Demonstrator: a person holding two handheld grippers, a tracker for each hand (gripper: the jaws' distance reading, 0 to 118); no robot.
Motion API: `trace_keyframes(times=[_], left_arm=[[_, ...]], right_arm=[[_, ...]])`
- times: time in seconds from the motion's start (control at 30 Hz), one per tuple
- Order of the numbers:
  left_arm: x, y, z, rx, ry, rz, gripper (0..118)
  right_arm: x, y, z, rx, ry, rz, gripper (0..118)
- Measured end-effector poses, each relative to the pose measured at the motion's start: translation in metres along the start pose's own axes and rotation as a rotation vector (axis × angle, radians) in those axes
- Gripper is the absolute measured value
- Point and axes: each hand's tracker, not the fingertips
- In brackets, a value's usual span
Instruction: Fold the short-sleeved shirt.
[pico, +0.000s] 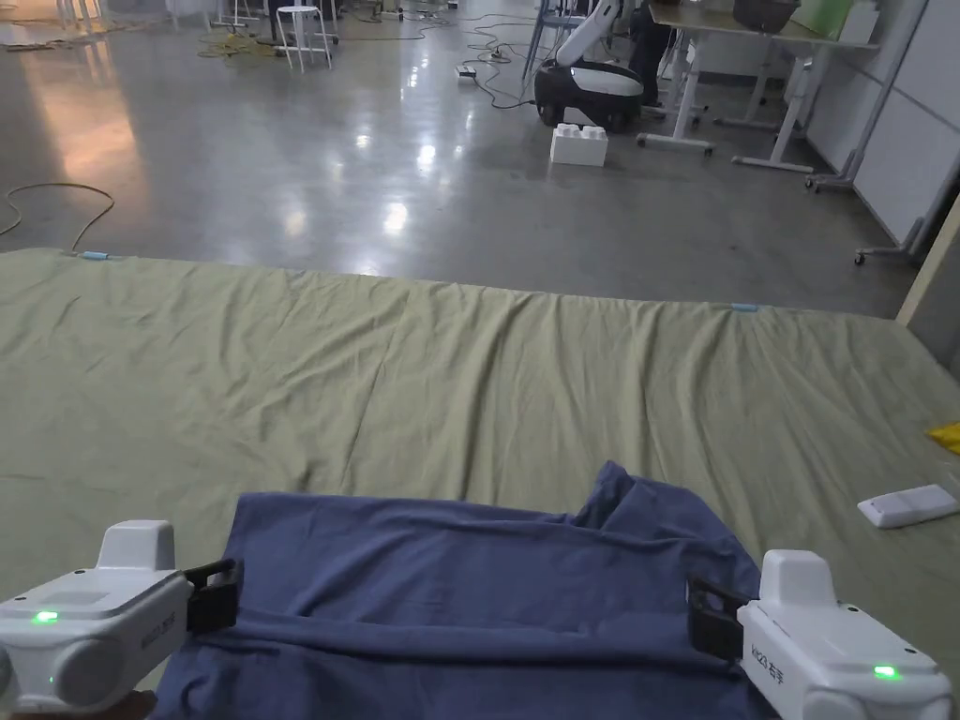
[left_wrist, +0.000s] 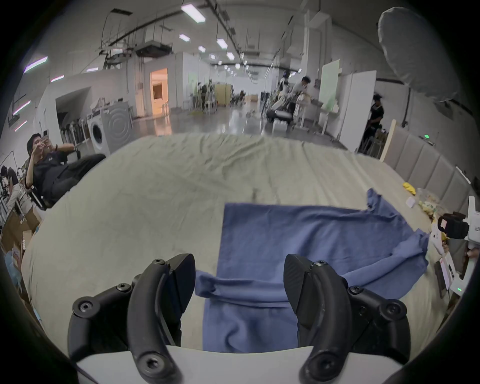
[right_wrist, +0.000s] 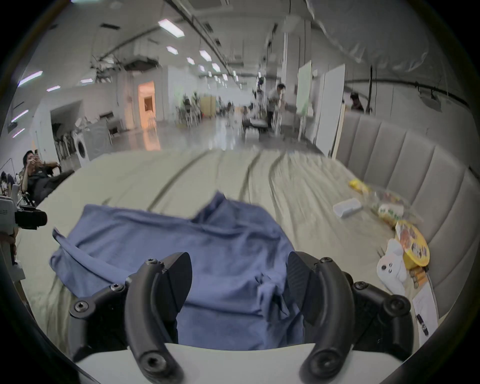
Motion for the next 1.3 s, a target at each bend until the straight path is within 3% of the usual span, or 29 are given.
trace_keyframes(times=[0.17, 0.27, 0.33, 0.4, 0.47, 0.5, 0.53, 0.6, 0.9, 1.23, 1.3], left_arm=[[0.027, -0.004, 0.051, 0.180, -0.009, -0.040, 67], [0.040, -0.008, 0.076, 0.258, 0.025, -0.063, 46], [0.047, -0.012, 0.091, 0.298, 0.032, -0.047, 25], [0.051, -0.017, 0.104, 0.333, 0.039, -0.047, 21], [0.054, -0.019, 0.113, 0.355, 0.048, -0.039, 20], [0.054, -0.020, 0.118, 0.363, 0.052, -0.037, 14], [0.056, -0.021, 0.123, 0.376, 0.062, -0.040, 9], [0.056, -0.023, 0.132, 0.416, 0.073, -0.057, 6], [0.029, -0.033, 0.125, 0.354, 0.080, -0.022, 6], [-0.018, -0.044, 0.040, -0.025, 0.073, 0.014, 7], [-0.027, -0.044, 0.018, -0.108, 0.059, 0.041, 25]], right_arm=[[-0.031, 0.006, 0.048, 0.219, -0.077, -0.031, 82], [-0.046, 0.006, 0.070, 0.291, -0.096, -0.051, 81], [-0.054, 0.008, 0.084, 0.350, -0.098, -0.053, 66], [-0.061, 0.010, 0.096, 0.385, -0.108, -0.050, 46], [-0.068, 0.012, 0.108, 0.447, -0.121, -0.024, 38], [-0.072, 0.014, 0.113, 0.474, -0.125, 0.006, 19], [-0.073, 0.014, 0.118, 0.497, -0.131, 0.013, 12], [-0.076, 0.013, 0.123, 0.503, -0.114, 0.007, 8], [-0.077, 0.009, 0.131, 0.519, -0.117, 0.005, 3], [-0.073, 0.004, 0.121, 0.452, -0.117, 0.014, 3], [-0.073, 0.002, 0.119, 0.435, -0.114, 0.016, 3]])
